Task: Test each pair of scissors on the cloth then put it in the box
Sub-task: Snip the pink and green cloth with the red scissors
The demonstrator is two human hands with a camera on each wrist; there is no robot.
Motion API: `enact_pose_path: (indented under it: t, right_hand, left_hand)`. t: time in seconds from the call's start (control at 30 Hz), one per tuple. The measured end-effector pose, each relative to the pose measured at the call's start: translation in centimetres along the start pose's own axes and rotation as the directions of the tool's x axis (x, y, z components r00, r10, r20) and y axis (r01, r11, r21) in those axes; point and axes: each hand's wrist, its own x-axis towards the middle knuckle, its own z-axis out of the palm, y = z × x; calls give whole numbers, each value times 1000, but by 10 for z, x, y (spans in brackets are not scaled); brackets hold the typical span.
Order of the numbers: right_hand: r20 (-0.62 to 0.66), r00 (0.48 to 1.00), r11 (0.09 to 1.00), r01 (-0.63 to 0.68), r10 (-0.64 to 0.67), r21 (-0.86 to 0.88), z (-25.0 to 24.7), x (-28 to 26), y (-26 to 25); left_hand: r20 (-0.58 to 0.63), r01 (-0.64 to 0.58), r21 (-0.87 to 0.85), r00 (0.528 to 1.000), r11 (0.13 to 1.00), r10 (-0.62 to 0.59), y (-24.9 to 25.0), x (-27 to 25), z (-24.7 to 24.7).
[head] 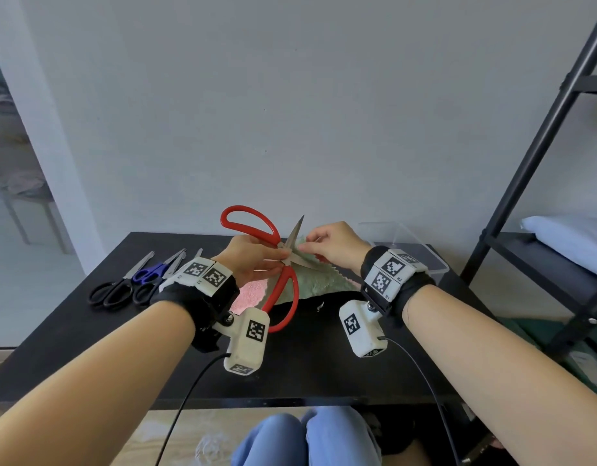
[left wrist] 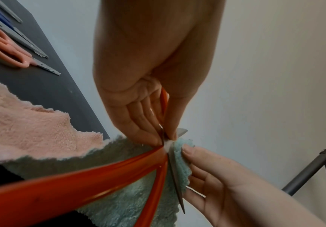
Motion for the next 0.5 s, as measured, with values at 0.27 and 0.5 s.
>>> enact_pose_path:
  t: [0.27,0.5]
  right_hand:
    - [-1,999,994,49,-49,102,1,0,2]
    - [-26,999,984,29,-25,176,6,-6,3]
  left_hand:
    - [-40,-15,4,999,1000,15,2,4,-1]
    - [-68,-49,3,996,999,50,-1,2,1]
